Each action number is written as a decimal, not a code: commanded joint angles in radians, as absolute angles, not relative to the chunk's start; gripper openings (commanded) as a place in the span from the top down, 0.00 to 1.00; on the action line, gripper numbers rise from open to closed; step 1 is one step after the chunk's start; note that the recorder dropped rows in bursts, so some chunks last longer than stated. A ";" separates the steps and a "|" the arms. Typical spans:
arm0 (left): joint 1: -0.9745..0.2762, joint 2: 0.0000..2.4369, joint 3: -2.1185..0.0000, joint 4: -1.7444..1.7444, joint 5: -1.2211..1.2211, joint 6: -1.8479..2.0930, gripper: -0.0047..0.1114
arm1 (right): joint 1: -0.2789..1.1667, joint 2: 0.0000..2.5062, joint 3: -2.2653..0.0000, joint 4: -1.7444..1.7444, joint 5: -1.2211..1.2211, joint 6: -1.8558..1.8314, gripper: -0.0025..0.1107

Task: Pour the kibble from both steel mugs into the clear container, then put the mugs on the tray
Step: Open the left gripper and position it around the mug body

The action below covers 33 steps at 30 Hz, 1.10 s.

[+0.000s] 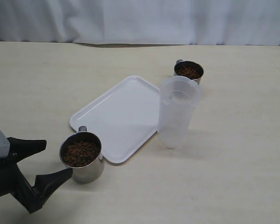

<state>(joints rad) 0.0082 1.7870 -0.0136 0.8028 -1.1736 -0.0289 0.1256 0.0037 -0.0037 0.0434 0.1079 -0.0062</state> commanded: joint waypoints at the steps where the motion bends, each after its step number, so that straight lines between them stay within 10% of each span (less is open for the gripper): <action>1: -0.001 1.787 -0.014 0.796 -1.203 0.000 0.34 | 0.119 0.000 0.000 0.049 0.109 -0.009 0.93; 33: -0.001 1.787 -0.014 0.810 -1.176 0.161 0.34 | 0.119 0.000 0.000 0.049 0.109 -0.009 0.93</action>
<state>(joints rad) 0.0082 1.7870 -0.0136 0.8063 -1.1272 0.1467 0.1256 0.0037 -0.0037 0.0434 0.1079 -0.0062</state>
